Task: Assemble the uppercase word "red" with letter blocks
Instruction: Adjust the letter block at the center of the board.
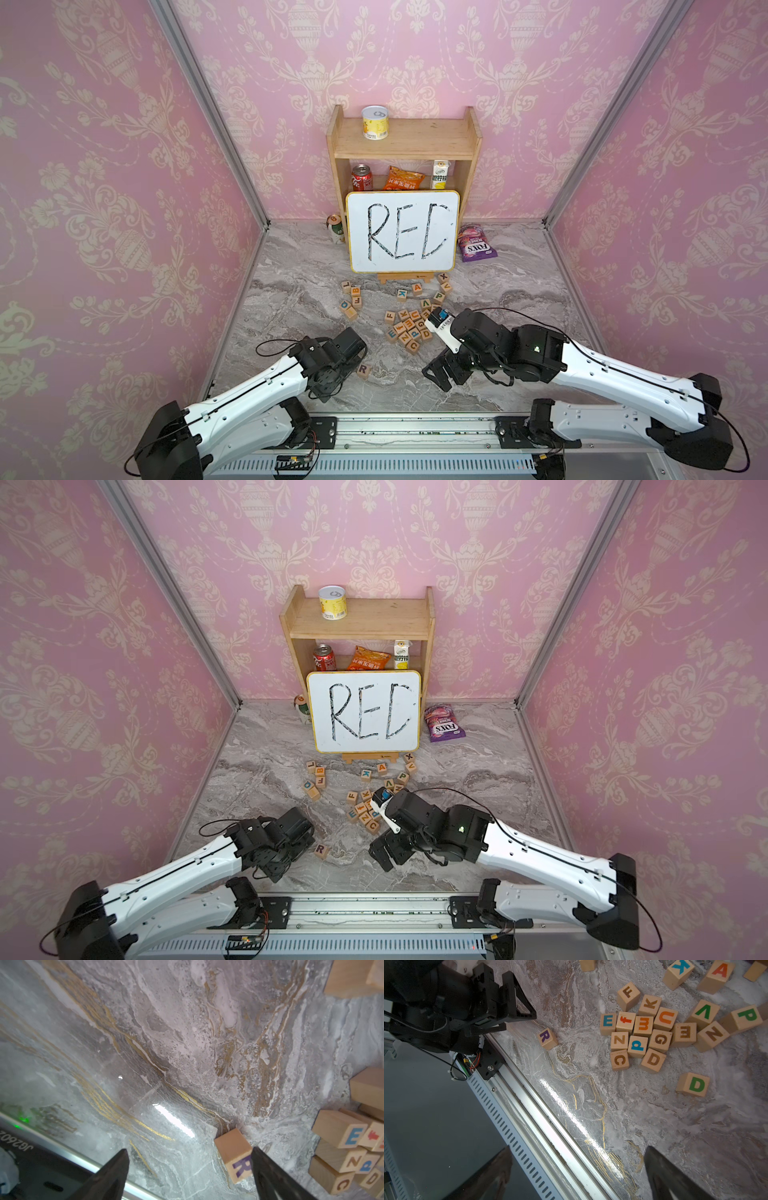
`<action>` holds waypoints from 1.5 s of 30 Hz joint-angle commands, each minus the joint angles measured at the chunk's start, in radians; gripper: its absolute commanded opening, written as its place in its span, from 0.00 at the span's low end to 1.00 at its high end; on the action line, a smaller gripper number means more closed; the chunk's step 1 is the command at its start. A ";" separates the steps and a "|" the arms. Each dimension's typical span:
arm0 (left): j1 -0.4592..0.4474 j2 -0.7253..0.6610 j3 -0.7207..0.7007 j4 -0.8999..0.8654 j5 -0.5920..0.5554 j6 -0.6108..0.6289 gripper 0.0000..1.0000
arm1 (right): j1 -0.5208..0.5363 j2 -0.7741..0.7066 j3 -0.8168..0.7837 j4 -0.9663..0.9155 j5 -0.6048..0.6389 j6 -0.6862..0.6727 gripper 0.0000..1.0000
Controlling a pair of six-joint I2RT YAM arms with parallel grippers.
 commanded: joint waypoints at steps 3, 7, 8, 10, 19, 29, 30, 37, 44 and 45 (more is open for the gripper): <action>0.009 0.060 0.124 -0.038 -0.012 0.418 0.91 | 0.008 0.004 0.029 -0.026 0.022 -0.030 1.00; 0.010 0.123 0.212 -0.031 -0.019 0.645 0.92 | 0.008 -0.001 0.022 -0.027 0.028 -0.031 1.00; 0.010 0.131 0.217 -0.012 -0.007 0.695 0.92 | 0.008 -0.003 0.020 -0.027 0.031 -0.029 1.00; 0.009 0.142 0.221 0.031 0.038 0.787 0.92 | 0.008 -0.005 0.019 -0.028 0.034 -0.029 1.00; 0.008 0.231 0.226 0.101 0.118 0.984 0.80 | 0.007 -0.008 0.019 -0.034 0.056 -0.026 1.00; 0.009 0.310 0.166 0.189 0.157 0.995 0.63 | 0.004 0.007 0.020 -0.028 0.071 -0.019 1.00; 0.009 0.314 0.161 0.193 0.156 0.988 0.63 | 0.004 0.012 0.021 -0.027 0.072 -0.018 1.00; 0.009 0.313 0.107 0.227 0.130 0.932 0.62 | -0.007 0.023 0.025 -0.023 0.071 -0.024 1.00; 0.009 0.325 0.058 0.263 0.139 0.887 0.55 | -0.014 0.035 0.026 -0.013 0.063 -0.023 1.00; 0.008 0.326 0.053 0.264 0.136 0.889 0.55 | -0.014 0.036 0.027 -0.012 0.063 -0.024 1.00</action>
